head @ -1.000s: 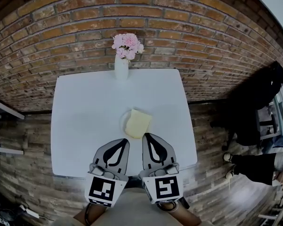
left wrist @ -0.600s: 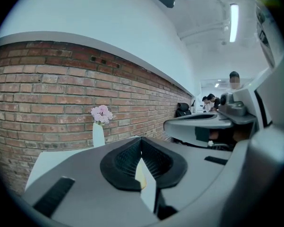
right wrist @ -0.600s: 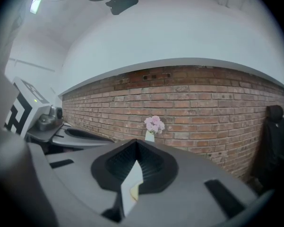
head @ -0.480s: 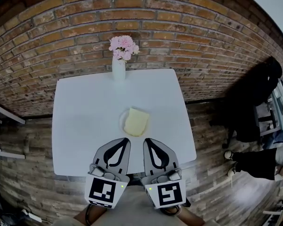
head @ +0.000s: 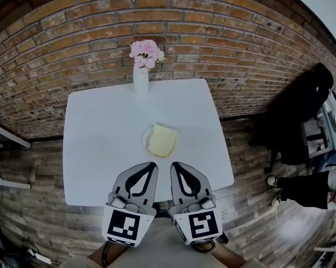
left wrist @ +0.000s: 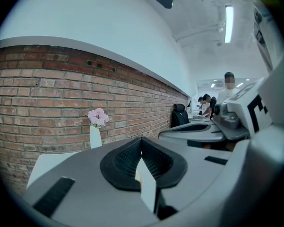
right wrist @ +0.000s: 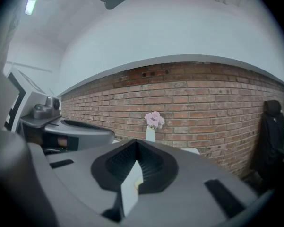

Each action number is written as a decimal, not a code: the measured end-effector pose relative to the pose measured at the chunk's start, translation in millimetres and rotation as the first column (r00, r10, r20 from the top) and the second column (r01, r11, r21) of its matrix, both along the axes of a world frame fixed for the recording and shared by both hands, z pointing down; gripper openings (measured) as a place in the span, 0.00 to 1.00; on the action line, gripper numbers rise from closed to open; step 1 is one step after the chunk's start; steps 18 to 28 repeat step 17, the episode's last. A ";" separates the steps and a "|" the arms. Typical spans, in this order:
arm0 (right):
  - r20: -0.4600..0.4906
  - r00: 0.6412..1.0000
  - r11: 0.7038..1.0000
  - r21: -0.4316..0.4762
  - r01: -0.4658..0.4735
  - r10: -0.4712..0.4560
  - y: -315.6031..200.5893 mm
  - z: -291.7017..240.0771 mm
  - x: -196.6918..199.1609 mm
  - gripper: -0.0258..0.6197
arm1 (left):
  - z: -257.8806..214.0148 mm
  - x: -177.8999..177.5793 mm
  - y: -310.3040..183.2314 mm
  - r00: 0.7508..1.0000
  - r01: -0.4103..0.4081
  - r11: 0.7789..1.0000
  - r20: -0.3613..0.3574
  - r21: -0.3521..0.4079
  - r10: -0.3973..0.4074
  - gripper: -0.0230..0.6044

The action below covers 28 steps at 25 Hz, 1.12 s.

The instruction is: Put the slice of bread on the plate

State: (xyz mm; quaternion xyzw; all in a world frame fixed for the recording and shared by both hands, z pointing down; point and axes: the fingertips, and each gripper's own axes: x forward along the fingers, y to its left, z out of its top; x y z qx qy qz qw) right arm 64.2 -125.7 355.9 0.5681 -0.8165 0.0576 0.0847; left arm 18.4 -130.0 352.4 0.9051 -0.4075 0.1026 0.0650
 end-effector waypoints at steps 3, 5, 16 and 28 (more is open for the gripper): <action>-0.001 1.000 1.000 -0.008 0.002 -0.002 2.2 2.2 -0.9 0.05 | 0.9 0.6 2.3 1.000 -0.005 1.000 0.003 0.002 0.005 0.05; 0.003 1.000 1.000 -0.012 0.005 -0.005 3.7 3.4 -2.1 0.05 | 1.4 0.2 3.6 1.000 -0.004 1.000 0.004 0.002 0.004 0.05; 0.008 1.000 1.000 -0.024 0.011 -0.011 7.6 7.2 0.0 0.05 | 4.8 1.9 7.8 1.000 0.006 1.000 0.006 -0.004 -0.006 0.05; 0.009 1.000 1.000 -0.024 0.011 -0.011 8.0 7.1 0.3 0.05 | 4.9 2.2 8.2 1.000 0.007 1.000 0.008 -0.002 -0.007 0.05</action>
